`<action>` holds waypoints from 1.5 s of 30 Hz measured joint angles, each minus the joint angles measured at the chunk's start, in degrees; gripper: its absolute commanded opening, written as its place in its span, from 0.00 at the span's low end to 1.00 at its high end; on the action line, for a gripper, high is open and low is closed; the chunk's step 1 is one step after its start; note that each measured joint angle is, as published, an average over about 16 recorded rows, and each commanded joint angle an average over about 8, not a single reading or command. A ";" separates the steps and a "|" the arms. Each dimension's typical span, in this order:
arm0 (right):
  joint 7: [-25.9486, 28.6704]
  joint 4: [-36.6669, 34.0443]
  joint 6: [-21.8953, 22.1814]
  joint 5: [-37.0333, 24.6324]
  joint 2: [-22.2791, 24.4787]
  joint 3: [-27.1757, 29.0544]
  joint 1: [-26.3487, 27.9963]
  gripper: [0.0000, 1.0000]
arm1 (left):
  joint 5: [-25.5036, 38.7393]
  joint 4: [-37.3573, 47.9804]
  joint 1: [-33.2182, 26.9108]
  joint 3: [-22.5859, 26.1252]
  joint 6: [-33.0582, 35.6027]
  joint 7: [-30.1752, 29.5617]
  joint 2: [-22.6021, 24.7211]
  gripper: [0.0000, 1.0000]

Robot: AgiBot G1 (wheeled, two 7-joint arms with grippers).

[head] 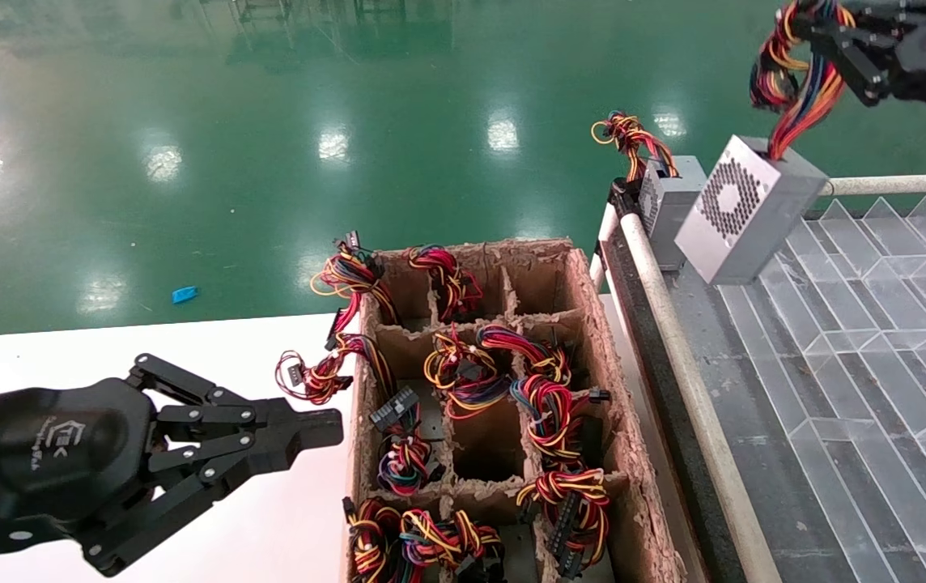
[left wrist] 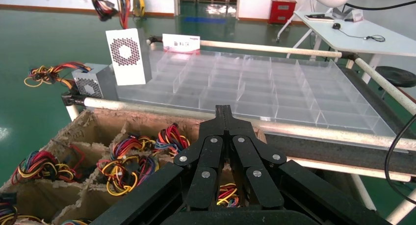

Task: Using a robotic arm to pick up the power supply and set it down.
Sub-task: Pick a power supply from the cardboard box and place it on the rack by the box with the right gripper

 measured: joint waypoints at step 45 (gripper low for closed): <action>-19.46 -29.44 -1.48 0.60 -14.46 -0.13 6.29 0.00 | 0.00 0.00 0.00 0.00 0.00 0.00 0.00 0.00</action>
